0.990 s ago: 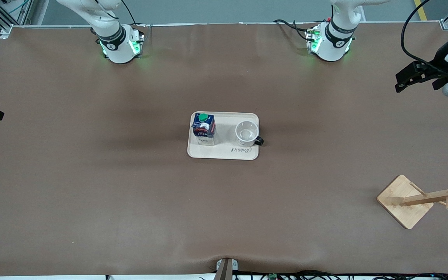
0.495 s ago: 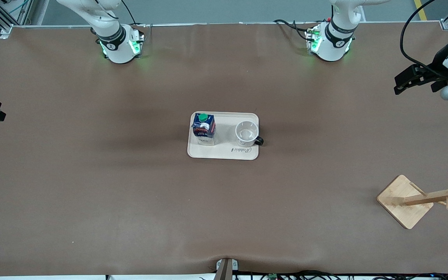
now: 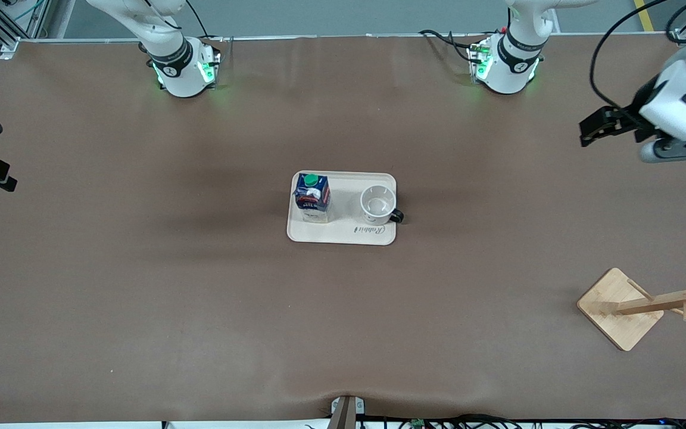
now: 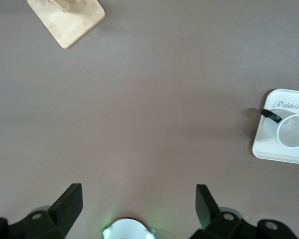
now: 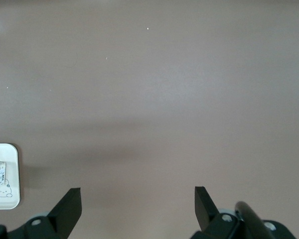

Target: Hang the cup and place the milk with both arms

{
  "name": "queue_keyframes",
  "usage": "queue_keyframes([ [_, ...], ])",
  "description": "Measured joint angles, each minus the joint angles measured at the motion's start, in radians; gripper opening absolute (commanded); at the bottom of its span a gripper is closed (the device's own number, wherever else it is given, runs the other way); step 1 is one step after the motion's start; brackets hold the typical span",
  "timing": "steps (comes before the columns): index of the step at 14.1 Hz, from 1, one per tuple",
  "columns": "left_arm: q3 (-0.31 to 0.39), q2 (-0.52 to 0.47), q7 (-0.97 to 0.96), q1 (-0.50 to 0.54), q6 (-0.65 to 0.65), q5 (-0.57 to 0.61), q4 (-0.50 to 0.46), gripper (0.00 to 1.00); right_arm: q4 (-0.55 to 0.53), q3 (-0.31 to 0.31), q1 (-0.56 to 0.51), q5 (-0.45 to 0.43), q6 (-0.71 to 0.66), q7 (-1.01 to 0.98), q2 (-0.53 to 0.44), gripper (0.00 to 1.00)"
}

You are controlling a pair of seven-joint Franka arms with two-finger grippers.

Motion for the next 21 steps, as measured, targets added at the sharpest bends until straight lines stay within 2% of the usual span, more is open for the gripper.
queue_keyframes([
  [5,-0.13,0.016,-0.21,-0.005,0.113,-0.001,-0.095,1.0,0.0,0.001,0.003,0.012,0.0,0.0,0.002,1.0],
  [8,-0.188,0.022,-0.306,-0.005,0.219,-0.001,-0.179,1.0,0.0,0.002,0.004,0.02,-0.004,0.0,0.002,1.0],
  [15,-0.381,0.075,-0.691,-0.018,0.486,-0.002,-0.364,1.0,-0.033,0.001,0.001,0.024,-0.037,0.0,0.007,1.0],
  [18,-0.4,0.129,-0.85,-0.067,0.6,0.005,-0.426,1.0,-0.037,0.001,0.0,0.025,-0.035,0.0,0.007,1.0],
  [21,-0.401,0.213,-1.072,-0.131,0.729,0.089,-0.472,0.98,-0.04,0.001,0.0,0.027,-0.019,0.0,0.012,1.0],
])
